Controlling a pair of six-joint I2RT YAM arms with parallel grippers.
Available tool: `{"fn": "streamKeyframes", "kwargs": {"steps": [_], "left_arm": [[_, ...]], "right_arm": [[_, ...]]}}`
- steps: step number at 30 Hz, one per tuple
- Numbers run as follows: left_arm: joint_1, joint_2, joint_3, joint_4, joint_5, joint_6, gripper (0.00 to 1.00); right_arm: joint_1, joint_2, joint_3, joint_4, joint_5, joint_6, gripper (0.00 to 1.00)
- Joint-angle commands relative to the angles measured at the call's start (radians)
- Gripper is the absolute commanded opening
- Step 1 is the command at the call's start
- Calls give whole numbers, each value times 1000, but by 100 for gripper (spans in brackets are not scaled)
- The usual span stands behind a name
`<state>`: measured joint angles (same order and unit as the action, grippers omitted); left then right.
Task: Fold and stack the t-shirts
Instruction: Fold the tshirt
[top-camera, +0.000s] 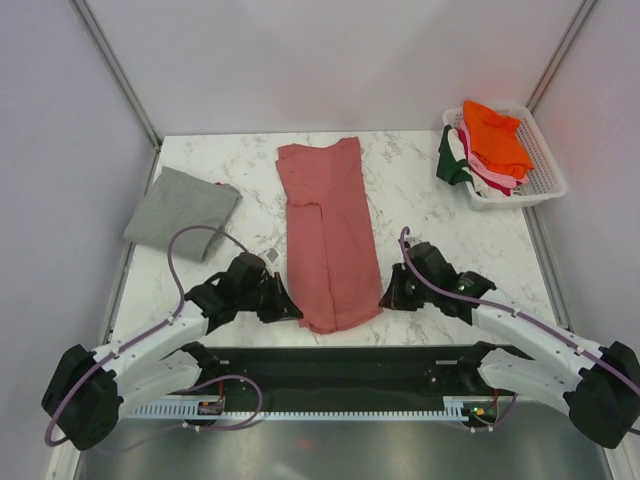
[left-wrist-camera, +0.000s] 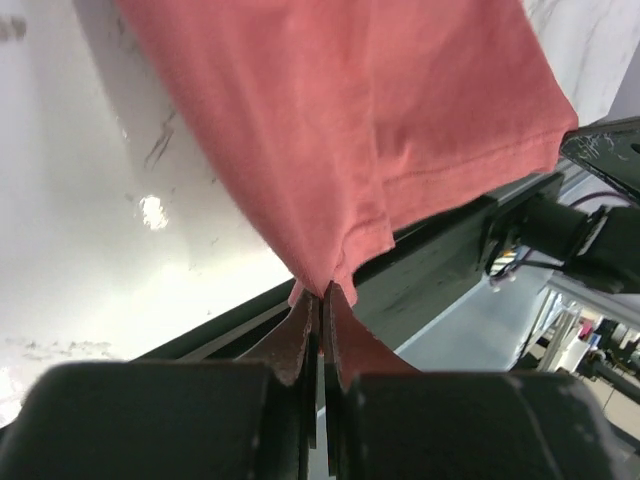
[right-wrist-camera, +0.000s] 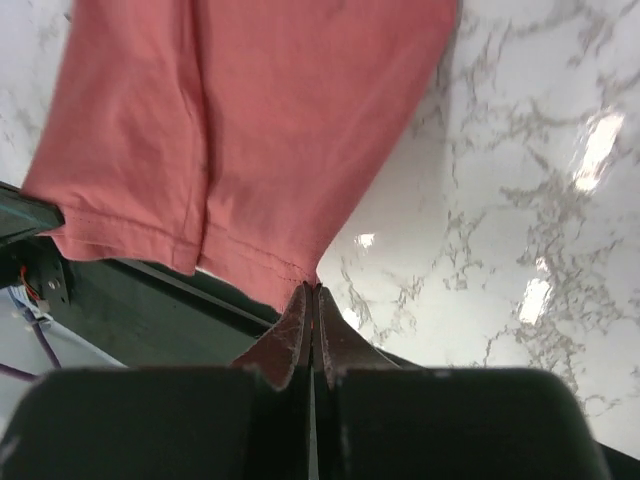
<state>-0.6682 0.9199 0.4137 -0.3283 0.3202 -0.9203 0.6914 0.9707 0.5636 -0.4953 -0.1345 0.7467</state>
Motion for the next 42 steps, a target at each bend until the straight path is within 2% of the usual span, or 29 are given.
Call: {"fn": "streamKeyframes", "kwargs": {"steps": [1,8,14,18,25,29,36,37,38,39,40,41,42], "left_arm": [[42,89,118,-21,32,29,2],[269,255,301,-12,121,133,2],[415,474,574,-8,123,172,2],[458,699,753,-2,141,173,2],[476,960,1026,-6,152,167,2],[490,1060,1154,-20,174,163,2],[506,1172,1258,-25,129,179,2],[507,1200,1278,-26,135,179,2],[510,1226,1322,-26,149,179,7],[513,1285,1350,-43,160,181,36],[516,1307,1376,-63,164,187,49],[516,1320,1408,-90,139,193,58],[515,1301,1401,-104,120,199,99]], "right_arm": [[-16,52,128,-26,101,-61,0],[-150,313,363,14,79,-150,0],[-286,589,658,41,-39,-175,0],[-357,772,827,43,-103,-175,0],[-414,1025,1087,46,-200,-155,0],[-435,1143,1217,41,-235,-147,0],[-454,1280,1371,40,-248,-126,0],[-457,1312,1389,43,-240,-122,5],[-458,1329,1433,40,-234,-119,24],[-460,1341,1450,37,-229,-113,47],[-463,1353,1458,38,-220,-112,68],[-466,1352,1454,38,-202,-112,76],[-467,1343,1441,40,-197,-124,78]]}}
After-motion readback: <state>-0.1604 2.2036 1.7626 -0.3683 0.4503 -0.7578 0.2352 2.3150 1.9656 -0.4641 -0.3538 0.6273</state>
